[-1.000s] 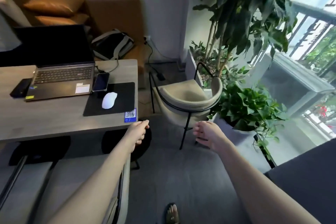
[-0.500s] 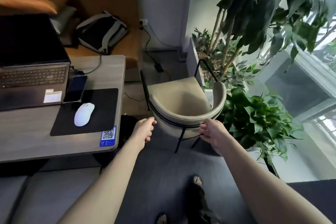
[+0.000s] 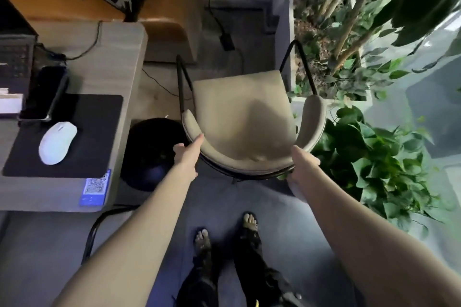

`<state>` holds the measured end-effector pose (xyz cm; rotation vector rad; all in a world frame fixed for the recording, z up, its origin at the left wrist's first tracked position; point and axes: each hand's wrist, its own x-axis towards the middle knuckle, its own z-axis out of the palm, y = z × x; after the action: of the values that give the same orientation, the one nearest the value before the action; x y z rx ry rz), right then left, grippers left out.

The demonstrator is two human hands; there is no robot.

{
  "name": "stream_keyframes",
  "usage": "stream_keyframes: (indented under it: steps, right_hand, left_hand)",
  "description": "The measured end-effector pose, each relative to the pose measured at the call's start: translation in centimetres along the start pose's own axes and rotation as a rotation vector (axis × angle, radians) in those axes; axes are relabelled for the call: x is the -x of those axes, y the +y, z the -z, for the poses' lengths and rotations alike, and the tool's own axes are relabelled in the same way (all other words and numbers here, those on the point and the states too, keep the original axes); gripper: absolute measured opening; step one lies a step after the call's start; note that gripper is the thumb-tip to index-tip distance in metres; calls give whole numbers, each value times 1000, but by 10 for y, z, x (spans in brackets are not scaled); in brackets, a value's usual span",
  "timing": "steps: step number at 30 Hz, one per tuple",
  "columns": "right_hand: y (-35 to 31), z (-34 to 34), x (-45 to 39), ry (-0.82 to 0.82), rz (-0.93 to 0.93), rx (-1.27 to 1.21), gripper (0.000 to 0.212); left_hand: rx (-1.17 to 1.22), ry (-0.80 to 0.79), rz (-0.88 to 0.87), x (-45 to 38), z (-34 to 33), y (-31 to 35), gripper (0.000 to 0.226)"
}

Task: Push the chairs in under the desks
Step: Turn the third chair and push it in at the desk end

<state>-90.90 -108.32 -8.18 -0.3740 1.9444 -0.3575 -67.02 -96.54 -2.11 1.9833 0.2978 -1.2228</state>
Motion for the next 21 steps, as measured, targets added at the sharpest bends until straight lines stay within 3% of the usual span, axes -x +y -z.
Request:
stream_keyframes:
  steps: [4, 9, 12, 15, 21]
  right_hand:
    - [-21, -6, -3, -46, -4, 10, 81]
    - [-29, -13, -10, -44, -38, -54, 71]
    - [-18, -15, -35, -104, -81, -106, 78]
    - [-22, -18, -23, -66, -93, -124, 73]
    - [-19, -25, -23, -15, -76, -142, 59]
  left_hand:
    - [20, -32, 95, -22, -15, 19, 110]
    - [23, -127, 195, -65, -20, 35, 110]
    - [17, -149, 231, -66, -22, 42, 85]
    - [-3, -198, 294, -72, -24, 46, 56]
    - [23, -151, 240, -72, -27, 48, 27]
